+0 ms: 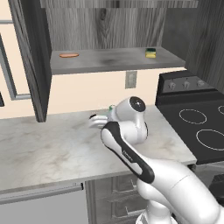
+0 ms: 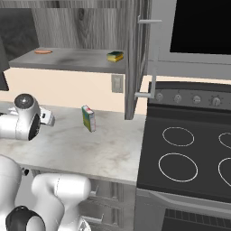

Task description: Pick the dish brush and sponge from the cabinet and place them on the counter.

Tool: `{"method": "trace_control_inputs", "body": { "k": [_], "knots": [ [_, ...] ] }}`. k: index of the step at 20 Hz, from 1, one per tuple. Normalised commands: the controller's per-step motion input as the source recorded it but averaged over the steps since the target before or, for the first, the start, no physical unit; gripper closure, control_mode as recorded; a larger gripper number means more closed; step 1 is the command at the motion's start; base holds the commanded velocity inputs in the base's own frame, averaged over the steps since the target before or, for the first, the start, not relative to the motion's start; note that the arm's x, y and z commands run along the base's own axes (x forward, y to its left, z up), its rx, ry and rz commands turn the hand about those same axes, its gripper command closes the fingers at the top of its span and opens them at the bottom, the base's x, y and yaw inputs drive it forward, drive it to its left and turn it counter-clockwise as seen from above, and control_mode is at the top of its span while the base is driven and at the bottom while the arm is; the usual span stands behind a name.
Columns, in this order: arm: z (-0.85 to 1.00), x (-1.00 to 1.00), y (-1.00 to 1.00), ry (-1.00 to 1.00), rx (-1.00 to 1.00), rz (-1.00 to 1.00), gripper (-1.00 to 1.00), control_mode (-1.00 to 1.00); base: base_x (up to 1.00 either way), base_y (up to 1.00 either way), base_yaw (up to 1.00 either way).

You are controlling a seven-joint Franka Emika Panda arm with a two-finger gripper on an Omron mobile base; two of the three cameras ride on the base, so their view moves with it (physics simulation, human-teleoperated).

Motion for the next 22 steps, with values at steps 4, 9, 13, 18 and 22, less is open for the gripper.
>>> {"method": "trace_control_inputs", "body": {
  "k": [4, 9, 13, 18, 22],
  "knots": [
    [-0.26, 0.22, 0.12, 0.07, 0.0, 0.0, 1.0, -1.0, 0.0, 0.0, 0.0],
    [-0.33, 0.25, 0.14, 0.07, 0.0, 0.0, 1.0, -1.0, 0.0, 0.0, 0.0],
    [-0.34, 0.28, 0.13, 0.07, 0.0, 0.0, 1.0, -1.0, 0.0, 0.0, 0.0],
    [-0.25, 0.21, 0.12, 0.02, 0.0, 0.0, 1.0, -1.0, 0.0, 0.0, 0.0],
    [-0.24, 0.16, 0.14, 0.0, -0.01, 0.0, 1.0, -1.0, 0.0, 0.0, 0.0]
  ]
}}
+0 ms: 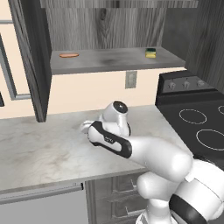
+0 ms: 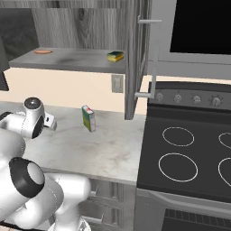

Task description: Pick the dish brush and sponge from the cabinet and place them on the counter.

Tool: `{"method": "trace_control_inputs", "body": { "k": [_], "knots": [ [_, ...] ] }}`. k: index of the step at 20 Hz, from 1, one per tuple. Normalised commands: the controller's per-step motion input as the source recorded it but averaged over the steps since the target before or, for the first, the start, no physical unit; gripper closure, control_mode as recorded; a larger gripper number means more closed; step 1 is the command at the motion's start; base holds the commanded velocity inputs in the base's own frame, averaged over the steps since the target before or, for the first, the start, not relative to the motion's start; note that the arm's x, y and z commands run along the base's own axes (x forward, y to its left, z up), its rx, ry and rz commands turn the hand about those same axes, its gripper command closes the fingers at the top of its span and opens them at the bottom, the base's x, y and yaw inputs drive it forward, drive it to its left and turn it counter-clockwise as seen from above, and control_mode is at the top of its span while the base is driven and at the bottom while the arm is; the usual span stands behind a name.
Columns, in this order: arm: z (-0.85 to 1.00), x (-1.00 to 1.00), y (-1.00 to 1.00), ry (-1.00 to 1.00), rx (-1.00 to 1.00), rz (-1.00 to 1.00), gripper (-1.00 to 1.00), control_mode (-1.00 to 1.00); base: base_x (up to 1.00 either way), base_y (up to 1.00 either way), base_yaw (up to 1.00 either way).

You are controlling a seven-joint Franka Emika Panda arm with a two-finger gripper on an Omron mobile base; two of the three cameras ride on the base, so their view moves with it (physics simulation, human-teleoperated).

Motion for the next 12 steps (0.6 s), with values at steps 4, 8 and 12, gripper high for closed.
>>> {"method": "trace_control_inputs", "body": {
  "k": [4, 8, 12],
  "knots": [
    [-0.27, 0.11, 0.11, 0.0, -0.01, 0.0, 1.0, -1.0, 0.0, 0.0, 0.0],
    [-0.31, 0.1, 0.09, 0.01, -0.01, 0.0, 1.0, -1.0, 0.0, 0.0, 0.0],
    [-0.32, 0.1, 0.1, 0.01, -0.01, 0.0, 1.0, -1.0, 0.0, 0.0, 0.0]
  ]
}}
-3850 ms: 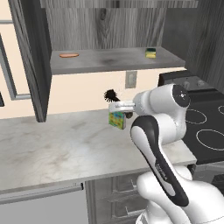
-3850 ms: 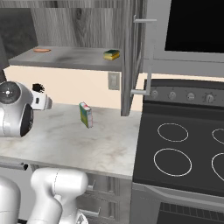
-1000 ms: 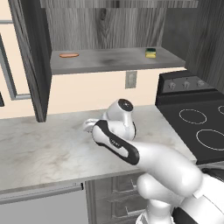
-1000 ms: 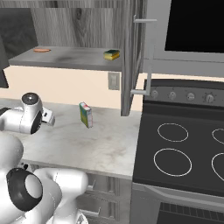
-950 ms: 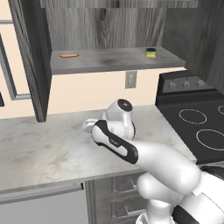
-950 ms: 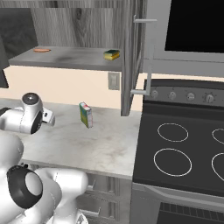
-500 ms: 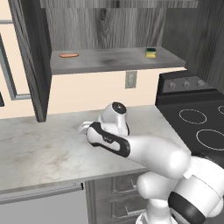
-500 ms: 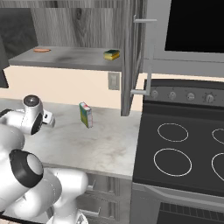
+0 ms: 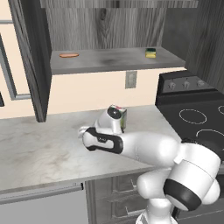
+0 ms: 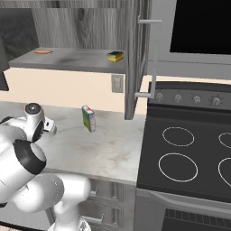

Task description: Pick the dish brush and sponge from the cabinet and place them on the counter.

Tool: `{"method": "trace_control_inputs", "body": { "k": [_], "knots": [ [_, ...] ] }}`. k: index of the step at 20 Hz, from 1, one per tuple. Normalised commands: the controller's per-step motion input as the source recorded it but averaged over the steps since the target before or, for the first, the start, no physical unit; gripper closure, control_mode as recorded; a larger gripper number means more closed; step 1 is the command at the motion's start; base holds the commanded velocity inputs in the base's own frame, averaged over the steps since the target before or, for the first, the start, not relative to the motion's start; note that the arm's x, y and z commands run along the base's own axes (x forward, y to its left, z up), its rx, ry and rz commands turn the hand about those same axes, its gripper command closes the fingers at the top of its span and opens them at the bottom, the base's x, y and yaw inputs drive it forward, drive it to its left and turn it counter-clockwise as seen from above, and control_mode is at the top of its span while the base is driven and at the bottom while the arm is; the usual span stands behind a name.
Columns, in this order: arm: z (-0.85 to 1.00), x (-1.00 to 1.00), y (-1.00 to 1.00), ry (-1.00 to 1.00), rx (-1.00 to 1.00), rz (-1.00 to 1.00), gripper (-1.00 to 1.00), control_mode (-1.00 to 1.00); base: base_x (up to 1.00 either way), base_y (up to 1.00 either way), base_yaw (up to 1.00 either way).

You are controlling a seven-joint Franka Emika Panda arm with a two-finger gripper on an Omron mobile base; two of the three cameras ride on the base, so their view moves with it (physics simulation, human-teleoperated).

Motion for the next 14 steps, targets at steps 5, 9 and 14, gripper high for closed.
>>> {"method": "trace_control_inputs", "body": {
  "k": [5, 9, 14],
  "knots": [
    [-0.31, 0.07, 0.11, 0.01, 0.0, 0.0, 1.0, -1.0, 0.0, 0.0, 0.0],
    [-0.27, 0.01, 0.1, 0.0, 0.0, 0.0, 1.0, -1.0, 0.0, 0.0, 0.0],
    [-0.3, 0.02, 0.11, 0.0, 0.0, 0.0, 1.0, -1.0, 0.0, 0.0, 0.0]
  ]
}}
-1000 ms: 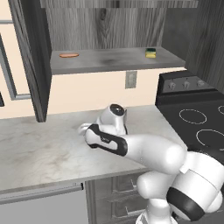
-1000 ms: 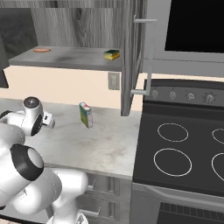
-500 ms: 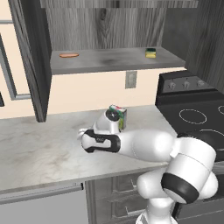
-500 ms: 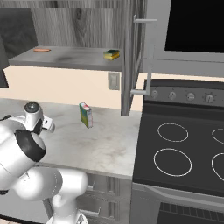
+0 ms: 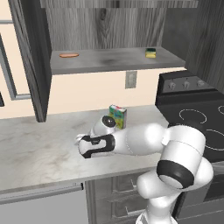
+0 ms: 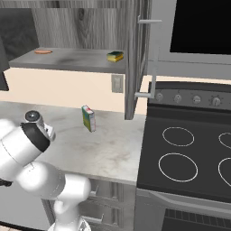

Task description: Pick the dish brush and sponge from the cabinet and place them on the counter.

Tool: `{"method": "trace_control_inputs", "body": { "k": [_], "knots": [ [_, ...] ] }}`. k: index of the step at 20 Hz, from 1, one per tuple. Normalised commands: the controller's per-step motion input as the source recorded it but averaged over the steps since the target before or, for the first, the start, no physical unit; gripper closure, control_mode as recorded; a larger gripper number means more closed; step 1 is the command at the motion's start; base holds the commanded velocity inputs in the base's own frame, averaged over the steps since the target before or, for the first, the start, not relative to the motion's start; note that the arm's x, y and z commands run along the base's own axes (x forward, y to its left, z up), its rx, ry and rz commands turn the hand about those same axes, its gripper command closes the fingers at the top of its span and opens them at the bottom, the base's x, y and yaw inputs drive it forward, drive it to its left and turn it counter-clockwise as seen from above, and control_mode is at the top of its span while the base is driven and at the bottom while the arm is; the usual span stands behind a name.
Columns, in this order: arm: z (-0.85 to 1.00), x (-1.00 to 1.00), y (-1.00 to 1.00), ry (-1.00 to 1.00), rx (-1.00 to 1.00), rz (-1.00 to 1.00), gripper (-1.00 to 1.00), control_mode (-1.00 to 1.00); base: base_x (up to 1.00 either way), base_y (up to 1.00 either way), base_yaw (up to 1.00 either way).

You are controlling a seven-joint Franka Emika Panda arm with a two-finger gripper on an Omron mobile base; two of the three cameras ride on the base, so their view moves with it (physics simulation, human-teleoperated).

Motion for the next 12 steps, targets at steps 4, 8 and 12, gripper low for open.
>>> {"method": "trace_control_inputs", "body": {
  "k": [4, 8, 12],
  "knots": [
    [-0.24, 0.01, 0.07, 0.0, 0.0, 0.0, 1.0, -1.0, 0.0, 0.0, 0.0],
    [-0.15, 0.0, 0.03, 0.0, 0.0, 0.0, -1.0, -1.0, 0.0, 0.0, 0.0],
    [-0.01, 0.0, 0.0, 0.0, 0.0, 0.0, -1.0, -1.0, 0.0, 0.0, 0.0]
  ]
}}
